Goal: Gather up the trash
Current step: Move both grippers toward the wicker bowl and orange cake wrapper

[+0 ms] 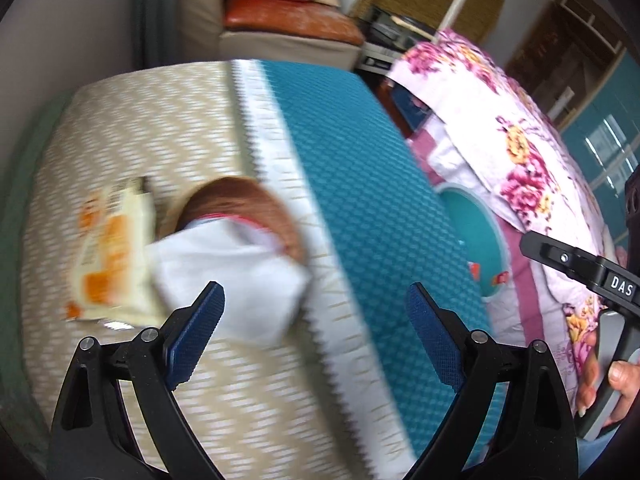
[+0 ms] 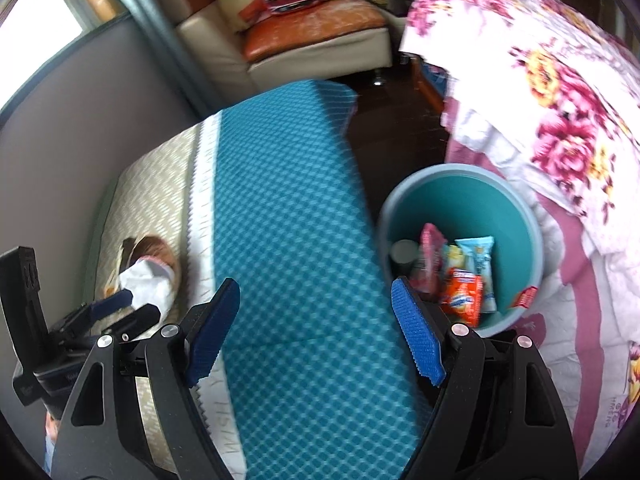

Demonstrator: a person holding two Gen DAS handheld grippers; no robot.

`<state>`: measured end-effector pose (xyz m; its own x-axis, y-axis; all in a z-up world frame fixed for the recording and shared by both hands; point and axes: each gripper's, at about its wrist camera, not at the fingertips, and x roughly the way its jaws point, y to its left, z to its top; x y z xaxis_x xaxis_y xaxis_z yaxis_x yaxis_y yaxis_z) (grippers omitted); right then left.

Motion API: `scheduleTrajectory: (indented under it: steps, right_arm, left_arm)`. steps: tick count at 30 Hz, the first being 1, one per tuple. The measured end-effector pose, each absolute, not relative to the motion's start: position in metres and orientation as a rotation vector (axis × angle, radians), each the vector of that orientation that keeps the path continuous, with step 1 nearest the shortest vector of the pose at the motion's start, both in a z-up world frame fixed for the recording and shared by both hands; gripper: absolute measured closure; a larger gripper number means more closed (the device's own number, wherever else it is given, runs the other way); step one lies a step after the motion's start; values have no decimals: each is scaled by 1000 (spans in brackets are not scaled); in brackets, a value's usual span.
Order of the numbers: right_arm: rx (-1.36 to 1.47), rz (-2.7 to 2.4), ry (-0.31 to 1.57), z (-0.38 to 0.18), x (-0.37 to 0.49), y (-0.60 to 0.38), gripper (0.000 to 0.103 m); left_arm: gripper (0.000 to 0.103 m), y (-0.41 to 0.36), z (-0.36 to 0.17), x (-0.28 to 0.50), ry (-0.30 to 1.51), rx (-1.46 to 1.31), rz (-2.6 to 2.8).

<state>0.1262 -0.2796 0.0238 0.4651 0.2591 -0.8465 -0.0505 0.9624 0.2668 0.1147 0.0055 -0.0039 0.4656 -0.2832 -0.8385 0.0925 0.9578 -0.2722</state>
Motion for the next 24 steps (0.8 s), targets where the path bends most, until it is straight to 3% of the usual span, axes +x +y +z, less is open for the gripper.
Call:
scheduleTrajectory:
  steps: [13,24]
  right_arm:
    - [-14,417,1143,6,128,-154,29]
    - [-185,593,1165,-26,132,-59,31]
  left_arm:
    - [11,143,-37,96,1087,-306,21]
    - [11,183,-56,97,1117,-326,74]
